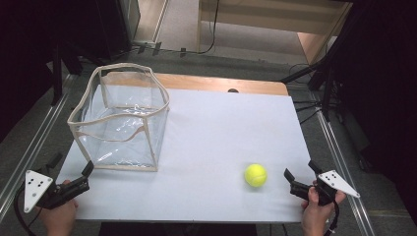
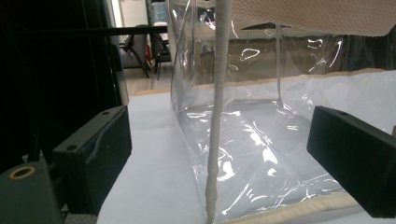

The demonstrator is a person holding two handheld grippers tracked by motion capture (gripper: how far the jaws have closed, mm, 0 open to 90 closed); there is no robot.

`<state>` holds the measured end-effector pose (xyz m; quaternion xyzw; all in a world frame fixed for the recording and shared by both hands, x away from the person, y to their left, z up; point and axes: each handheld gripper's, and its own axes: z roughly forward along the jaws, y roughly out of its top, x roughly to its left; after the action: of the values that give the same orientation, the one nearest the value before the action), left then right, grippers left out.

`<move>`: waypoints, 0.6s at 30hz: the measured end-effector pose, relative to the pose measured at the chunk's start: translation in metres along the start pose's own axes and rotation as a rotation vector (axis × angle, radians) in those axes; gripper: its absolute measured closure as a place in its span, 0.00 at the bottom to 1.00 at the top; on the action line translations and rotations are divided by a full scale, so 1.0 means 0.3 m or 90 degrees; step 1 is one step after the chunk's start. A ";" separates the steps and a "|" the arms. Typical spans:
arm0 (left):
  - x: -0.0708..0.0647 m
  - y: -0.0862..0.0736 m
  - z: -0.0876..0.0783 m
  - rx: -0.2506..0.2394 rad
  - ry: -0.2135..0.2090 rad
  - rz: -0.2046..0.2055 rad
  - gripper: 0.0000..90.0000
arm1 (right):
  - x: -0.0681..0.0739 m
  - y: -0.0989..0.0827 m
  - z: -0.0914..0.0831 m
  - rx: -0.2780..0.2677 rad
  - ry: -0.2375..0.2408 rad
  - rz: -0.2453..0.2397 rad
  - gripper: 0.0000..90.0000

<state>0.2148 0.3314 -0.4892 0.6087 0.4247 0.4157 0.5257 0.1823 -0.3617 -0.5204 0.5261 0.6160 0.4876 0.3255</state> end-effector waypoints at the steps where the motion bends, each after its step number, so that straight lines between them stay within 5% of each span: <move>1: 0.001 0.000 0.000 0.001 0.001 0.000 0.08 | 0.003 0.001 -0.001 0.005 0.002 0.006 0.00; 4: 0.001 0.000 0.000 0.000 0.001 -0.001 0.08 | 0.004 0.006 0.004 0.006 -0.003 -0.020 0.00; 8: -0.001 0.000 0.001 0.000 0.000 0.003 0.08 | 0.010 0.013 -0.003 0.016 0.000 -0.008 0.00; 12: -0.004 0.001 0.006 0.006 0.004 0.007 0.08 | 0.016 0.033 -0.010 0.031 0.034 0.008 0.00; 18: -0.006 0.001 0.008 0.009 0.005 0.008 0.08 | 0.054 0.080 -0.013 0.042 0.055 -0.025 0.00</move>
<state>0.2166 0.3289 -0.4891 0.6132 0.4260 0.4187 0.5170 0.1828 -0.3479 -0.4947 0.5029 0.6555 0.4828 0.2903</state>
